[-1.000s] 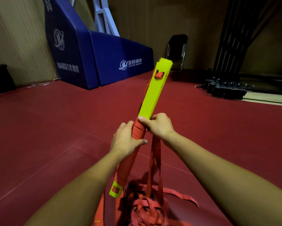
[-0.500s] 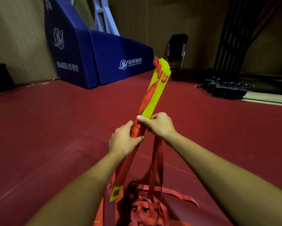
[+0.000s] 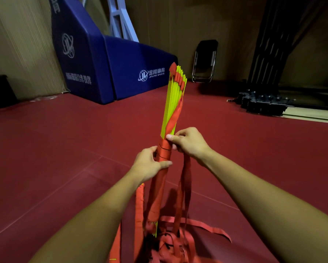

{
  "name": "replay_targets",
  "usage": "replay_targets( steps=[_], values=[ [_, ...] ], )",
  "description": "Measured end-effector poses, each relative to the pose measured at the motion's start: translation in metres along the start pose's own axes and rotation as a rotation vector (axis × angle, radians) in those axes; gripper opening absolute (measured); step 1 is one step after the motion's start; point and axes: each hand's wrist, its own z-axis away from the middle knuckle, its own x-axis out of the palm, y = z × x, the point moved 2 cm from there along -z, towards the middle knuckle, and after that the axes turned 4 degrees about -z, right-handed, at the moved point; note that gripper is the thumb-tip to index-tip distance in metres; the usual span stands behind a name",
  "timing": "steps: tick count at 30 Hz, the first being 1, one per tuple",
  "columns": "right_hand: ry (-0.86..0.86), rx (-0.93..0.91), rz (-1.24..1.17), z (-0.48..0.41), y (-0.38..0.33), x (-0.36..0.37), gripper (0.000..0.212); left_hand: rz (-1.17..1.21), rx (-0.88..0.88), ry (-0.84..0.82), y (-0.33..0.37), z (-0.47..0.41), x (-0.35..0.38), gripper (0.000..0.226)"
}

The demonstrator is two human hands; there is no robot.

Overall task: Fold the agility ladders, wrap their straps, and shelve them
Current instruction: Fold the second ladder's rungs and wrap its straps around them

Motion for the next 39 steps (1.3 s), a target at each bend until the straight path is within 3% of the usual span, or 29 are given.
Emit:
replay_targets(
  steps=[3,9,11,14,16,21,26,29,31,33,37,39],
  values=[
    [0.013,0.014,-0.024,0.0,-0.003,0.001,0.046,-0.149,0.019,0.159,0.003,0.0,-0.001,0.036],
    [0.209,0.049,0.094,0.0,-0.001,0.004,0.061,-0.426,-0.024,0.267,0.014,0.006,0.005,0.055],
    [0.222,0.042,0.054,-0.002,0.002,0.003,0.052,-0.29,0.001,0.185,0.015,0.005,0.003,0.054],
    [0.183,0.025,-0.041,-0.005,0.005,-0.003,0.042,0.169,-0.035,-0.082,0.014,0.003,0.001,0.03],
    [0.146,0.025,-0.084,-0.005,0.006,-0.005,0.042,0.248,-0.035,-0.145,0.009,0.0,0.003,0.021],
    [0.166,0.06,0.023,-0.002,0.008,-0.009,0.049,-0.008,0.035,-0.001,-0.006,-0.007,0.005,0.053],
    [0.204,0.078,0.082,0.003,0.001,-0.004,0.066,-0.399,0.091,0.266,0.009,0.006,0.002,0.044],
    [0.24,0.093,0.094,0.004,0.0,-0.002,0.072,-0.56,0.081,0.306,0.016,0.011,0.002,0.045],
    [0.227,0.097,0.096,0.003,0.0,-0.002,0.06,-0.608,0.077,0.278,0.018,0.012,0.002,0.047],
    [0.184,0.073,0.055,0.002,-0.001,-0.002,0.051,-0.457,0.063,0.163,0.015,0.009,0.0,0.05],
    [0.092,-0.05,0.048,-0.001,-0.004,-0.005,0.047,0.213,-0.056,-0.129,0.009,0.002,0.003,0.053],
    [0.044,-0.082,0.028,-0.003,-0.002,-0.005,0.044,0.264,-0.054,-0.15,0.006,-0.001,0.004,0.047]
  ],
)
